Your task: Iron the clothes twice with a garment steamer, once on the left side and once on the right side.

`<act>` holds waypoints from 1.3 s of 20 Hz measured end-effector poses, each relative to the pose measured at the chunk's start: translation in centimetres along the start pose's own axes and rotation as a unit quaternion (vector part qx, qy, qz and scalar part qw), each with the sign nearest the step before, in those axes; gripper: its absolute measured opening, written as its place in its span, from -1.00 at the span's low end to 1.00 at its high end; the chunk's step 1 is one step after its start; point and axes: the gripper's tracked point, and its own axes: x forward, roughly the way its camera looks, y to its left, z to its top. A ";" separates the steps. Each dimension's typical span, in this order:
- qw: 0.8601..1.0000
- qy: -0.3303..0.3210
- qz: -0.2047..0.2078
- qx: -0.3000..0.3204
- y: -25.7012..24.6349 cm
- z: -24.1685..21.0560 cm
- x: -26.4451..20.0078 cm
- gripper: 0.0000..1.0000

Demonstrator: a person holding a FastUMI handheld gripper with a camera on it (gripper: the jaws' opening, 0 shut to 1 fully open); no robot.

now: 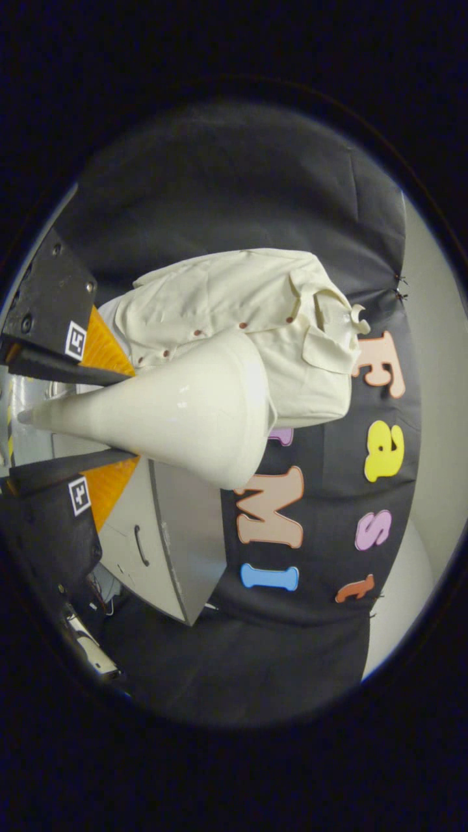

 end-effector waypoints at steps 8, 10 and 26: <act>0.999 -0.048 -0.001 0.026 -2.8 0.8 -7.3 0.01; 0.998 -0.058 0.007 0.013 -3.4 0.4 -8.6 0.01; 0.995 -0.093 0.017 0.043 -11.4 -3.2 -11.7 0.01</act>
